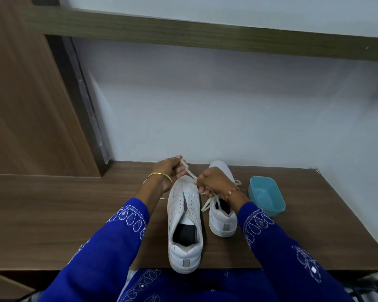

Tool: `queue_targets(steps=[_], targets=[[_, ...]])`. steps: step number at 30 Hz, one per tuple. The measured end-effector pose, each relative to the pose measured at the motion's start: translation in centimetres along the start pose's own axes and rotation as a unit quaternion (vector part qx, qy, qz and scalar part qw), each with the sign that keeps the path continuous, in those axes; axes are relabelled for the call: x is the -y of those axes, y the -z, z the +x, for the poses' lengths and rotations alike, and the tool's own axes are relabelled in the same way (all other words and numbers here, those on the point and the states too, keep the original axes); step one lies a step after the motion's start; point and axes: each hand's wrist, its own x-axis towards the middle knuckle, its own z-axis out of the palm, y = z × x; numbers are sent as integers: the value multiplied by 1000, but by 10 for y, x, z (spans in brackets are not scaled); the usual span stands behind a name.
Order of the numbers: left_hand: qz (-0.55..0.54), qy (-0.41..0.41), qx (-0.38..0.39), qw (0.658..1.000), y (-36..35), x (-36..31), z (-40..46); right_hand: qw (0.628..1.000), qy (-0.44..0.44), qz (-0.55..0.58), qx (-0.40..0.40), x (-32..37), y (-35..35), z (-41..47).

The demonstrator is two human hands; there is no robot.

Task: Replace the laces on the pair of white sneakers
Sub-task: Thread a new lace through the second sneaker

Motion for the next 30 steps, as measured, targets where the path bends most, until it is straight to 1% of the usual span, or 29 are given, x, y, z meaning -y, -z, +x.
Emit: queue_targets(steps=[4,5,6,8,9,10,11,13,15,17,19,20,22,23,24,26,28,30], targets=[[-44,-25,-46,998,9,-2,2,992,-103,-9,69,-16,7,0],[-36,-22,-48,998,10,-1,0,991,-106,-49,58,-18,8,2],[-12,-16,-49,999,11,1,-1,989,-85,-117,18,-21,9,6],[80,-1,-46,996,12,9,-4,961,-10,-258,-101,-25,10,11],[135,11,-34,990,12,15,-6,950,13,-277,-144,-26,10,12],[189,22,-17,982,12,21,-8,949,29,-264,-170,-25,9,12],[240,27,-3,970,11,27,-10,957,36,-231,-174,-25,10,14],[337,16,2,941,11,40,-11,979,37,-130,-151,-23,11,16],[438,-20,-3,899,13,53,-7,993,21,0,-114,-26,9,14],[536,-78,-13,841,14,60,-4,991,-3,107,-77,-33,6,12],[614,-107,-19,782,12,60,-2,989,-2,124,-84,-40,1,15],[651,-107,-10,751,10,60,0,990,8,100,-98,-43,-1,17],[709,-86,7,700,5,61,2,991,28,65,-118,-45,-4,20],[727,-68,11,683,2,60,3,989,25,80,-120,-45,-5,21],[739,-52,15,672,-1,59,5,987,16,107,-115,-44,-7,22],[751,-38,19,659,-8,56,6,986,4,136,-98,-43,-11,21],[751,-30,22,659,-14,51,1,985,1,148,-89,-44,-16,22],[737,-4,21,676,-11,50,2,985,5,134,-110,-46,-19,25]])
